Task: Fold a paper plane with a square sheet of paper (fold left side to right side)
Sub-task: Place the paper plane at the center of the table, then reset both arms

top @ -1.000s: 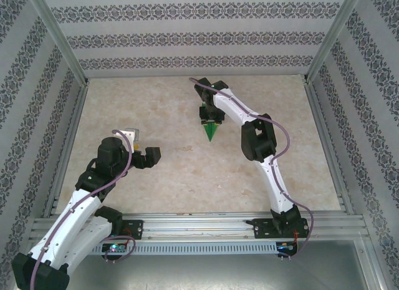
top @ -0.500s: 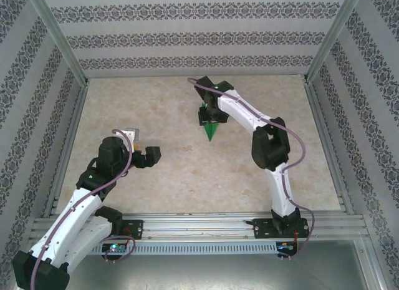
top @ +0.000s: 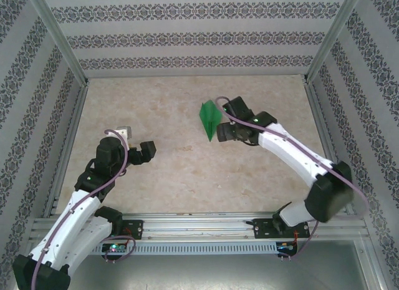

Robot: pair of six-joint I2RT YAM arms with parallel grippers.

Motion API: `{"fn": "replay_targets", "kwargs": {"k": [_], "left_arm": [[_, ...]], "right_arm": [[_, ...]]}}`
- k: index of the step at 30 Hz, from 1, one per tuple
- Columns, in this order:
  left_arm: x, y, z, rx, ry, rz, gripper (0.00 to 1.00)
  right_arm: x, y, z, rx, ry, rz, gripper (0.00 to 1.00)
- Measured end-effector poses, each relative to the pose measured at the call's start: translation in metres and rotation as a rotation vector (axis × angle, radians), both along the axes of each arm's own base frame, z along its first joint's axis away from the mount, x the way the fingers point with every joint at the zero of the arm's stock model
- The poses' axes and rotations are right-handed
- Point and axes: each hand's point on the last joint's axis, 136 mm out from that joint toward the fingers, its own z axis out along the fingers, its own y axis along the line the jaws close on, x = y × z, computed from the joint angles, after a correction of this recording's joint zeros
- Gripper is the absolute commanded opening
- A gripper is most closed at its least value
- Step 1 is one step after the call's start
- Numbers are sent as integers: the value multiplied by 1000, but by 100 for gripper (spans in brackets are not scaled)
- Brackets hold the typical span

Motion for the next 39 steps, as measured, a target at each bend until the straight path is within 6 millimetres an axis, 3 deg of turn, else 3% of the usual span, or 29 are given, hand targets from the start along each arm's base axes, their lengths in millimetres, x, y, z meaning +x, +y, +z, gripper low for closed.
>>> {"fn": "replay_targets", "kwargs": {"k": [4, 8, 15, 19, 28, 35, 39], "left_arm": [[2, 5, 8, 11, -17, 27, 100], [6, 7, 21, 10, -47, 44, 100], [10, 10, 22, -17, -44, 81, 100], [12, 11, 20, -20, -38, 94, 100], [14, 16, 19, -4, -40, 124, 100], [16, 21, 17, 9, -34, 145, 100], [17, 23, 15, 20, -27, 159, 100]], "right_arm": [[-2, -35, 9, 7, -102, -50, 97], [-4, -70, 7, -3, -198, -110, 98], [-4, -136, -31, 0, -294, -288, 98], [-2, -158, -53, 11, -336, -345, 98], [31, -163, -55, 12, -479, -285, 98], [41, -145, -75, 40, -544, -162, 98], [51, -140, -65, 54, -620, -103, 98]]}}
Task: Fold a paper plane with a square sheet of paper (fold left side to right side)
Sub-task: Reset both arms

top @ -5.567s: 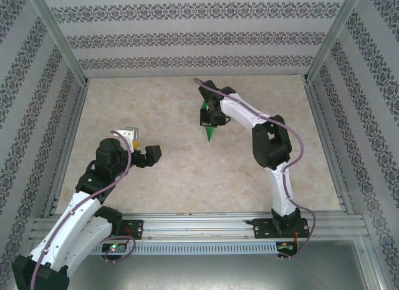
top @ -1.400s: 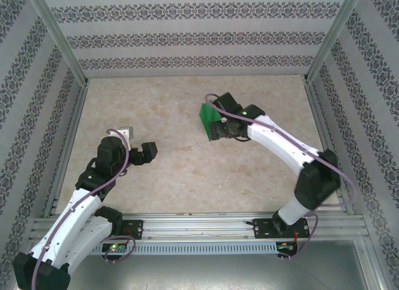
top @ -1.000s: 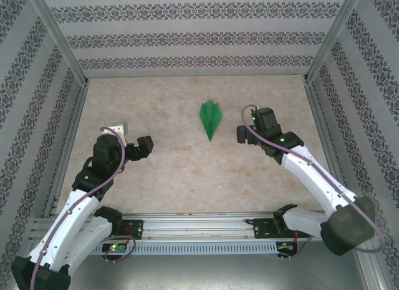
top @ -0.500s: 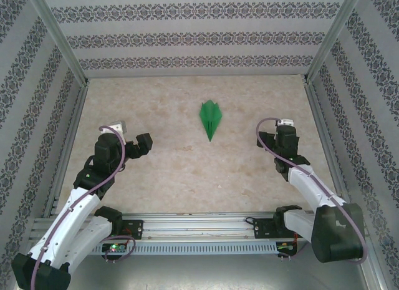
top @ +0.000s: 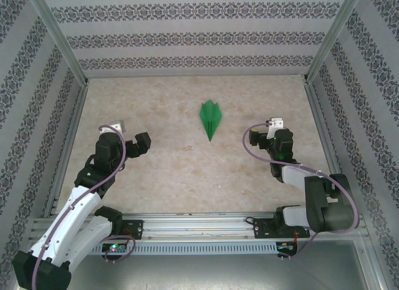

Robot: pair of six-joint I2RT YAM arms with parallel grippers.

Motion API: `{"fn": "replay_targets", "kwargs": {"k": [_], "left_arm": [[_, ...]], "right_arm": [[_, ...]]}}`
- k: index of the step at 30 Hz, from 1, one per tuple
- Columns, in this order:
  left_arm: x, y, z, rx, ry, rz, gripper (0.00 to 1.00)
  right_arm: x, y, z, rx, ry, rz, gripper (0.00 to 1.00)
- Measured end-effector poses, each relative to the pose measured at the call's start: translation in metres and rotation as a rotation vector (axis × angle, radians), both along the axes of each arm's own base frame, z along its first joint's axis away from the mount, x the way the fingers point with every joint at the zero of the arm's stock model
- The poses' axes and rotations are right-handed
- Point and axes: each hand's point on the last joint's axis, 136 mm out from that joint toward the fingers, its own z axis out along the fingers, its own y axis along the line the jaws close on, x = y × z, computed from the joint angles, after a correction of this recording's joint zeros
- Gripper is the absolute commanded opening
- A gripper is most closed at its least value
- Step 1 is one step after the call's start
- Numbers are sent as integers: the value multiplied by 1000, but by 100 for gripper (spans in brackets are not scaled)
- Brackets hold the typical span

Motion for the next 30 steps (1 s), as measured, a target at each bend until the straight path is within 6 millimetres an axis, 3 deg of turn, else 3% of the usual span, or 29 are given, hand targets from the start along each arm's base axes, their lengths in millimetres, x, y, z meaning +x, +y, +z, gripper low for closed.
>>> {"fn": "replay_targets", "kwargs": {"k": [3, 10, 15, 20, 23, 30], "left_arm": [[1, 1, -3, 9, 8, 2, 100], [3, 4, -6, 28, 18, 13, 100], [4, 12, -7, 72, 15, 37, 100], [9, 27, -14, 181, 25, 75, 100], [13, 40, -30, 262, 21, 110, 100], [21, 66, -93, 441, 54, 166, 100]], "right_arm": [[5, -4, 1, 2, -46, 8, 98], [8, -6, -31, 12, 9, 12, 98], [20, -15, -16, 22, -32, -28, 98], [20, -16, -15, 24, -35, -32, 98], [20, -16, -15, 24, -35, -32, 98], [20, -16, -15, 24, -35, -32, 98]]}}
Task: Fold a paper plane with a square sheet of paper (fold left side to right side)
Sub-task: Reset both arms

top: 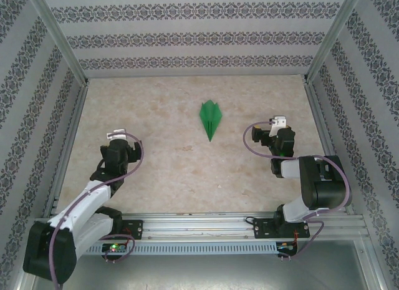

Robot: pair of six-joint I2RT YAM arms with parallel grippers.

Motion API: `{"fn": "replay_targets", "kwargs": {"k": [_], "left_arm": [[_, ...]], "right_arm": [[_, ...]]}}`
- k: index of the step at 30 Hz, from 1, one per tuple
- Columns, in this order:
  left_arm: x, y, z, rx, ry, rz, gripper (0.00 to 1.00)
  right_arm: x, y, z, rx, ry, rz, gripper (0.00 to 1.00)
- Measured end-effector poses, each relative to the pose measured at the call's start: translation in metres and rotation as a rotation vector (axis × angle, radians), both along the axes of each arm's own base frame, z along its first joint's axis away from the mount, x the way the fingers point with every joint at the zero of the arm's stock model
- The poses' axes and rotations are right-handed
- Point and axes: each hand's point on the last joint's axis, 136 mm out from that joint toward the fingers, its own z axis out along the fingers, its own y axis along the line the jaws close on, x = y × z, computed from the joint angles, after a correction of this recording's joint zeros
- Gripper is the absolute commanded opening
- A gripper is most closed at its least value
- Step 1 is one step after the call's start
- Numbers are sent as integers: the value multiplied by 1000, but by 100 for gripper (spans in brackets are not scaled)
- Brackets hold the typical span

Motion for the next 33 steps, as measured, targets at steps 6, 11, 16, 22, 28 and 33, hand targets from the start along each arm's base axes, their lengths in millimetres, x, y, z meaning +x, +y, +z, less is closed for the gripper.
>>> {"fn": "replay_targets", "kwargs": {"k": [6, 11, 16, 22, 28, 33], "left_arm": [[21, 10, -15, 71, -19, 12, 100], [42, 3, -28, 71, -28, -69, 100], [62, -11, -36, 49, -52, -183, 100], [78, -9, -34, 18, -135, -221, 100], [67, -5, -48, 3, -156, -228, 100], [90, 1, -28, -12, -193, -206, 100]], "right_arm": [[0, 0, 0, 0, 0, 0, 98], [0, 0, 0, 0, 0, 0, 98], [0, 0, 0, 0, 0, 0, 98], [0, 0, 0, 0, 0, -1, 98], [0, 0, 0, 0, 0, -1, 98], [0, 0, 0, 0, 0, -1, 98]]}}
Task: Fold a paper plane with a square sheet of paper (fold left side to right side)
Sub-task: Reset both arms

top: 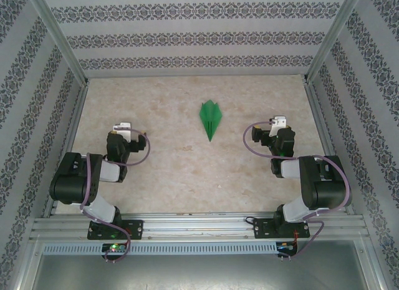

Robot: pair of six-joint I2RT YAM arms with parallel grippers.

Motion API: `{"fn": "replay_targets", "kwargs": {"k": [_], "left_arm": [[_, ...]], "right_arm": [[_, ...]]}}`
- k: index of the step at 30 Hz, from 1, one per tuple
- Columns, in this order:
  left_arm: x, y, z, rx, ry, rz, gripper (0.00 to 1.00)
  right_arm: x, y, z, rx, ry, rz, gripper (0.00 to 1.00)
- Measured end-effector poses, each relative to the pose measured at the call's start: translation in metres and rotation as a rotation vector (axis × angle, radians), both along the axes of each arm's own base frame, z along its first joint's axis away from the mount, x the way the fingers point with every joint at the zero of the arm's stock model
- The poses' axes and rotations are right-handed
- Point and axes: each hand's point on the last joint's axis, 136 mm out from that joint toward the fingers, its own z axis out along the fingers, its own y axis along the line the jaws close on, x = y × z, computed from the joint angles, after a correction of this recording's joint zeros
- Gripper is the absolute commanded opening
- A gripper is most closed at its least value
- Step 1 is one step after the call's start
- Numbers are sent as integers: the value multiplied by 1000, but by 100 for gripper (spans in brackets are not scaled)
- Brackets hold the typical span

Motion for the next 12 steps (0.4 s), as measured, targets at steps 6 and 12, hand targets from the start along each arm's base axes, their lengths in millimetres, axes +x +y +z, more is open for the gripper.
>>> {"fn": "replay_targets", "kwargs": {"k": [6, 12], "left_arm": [[7, 3, 7, -6, -17, 8, 100], [6, 2, 6, -7, -9, 5, 100]], "right_arm": [[0, 0, 0, 0, 0, 0, 98], [0, -1, 0, -3, 0, -7, 98]]}}
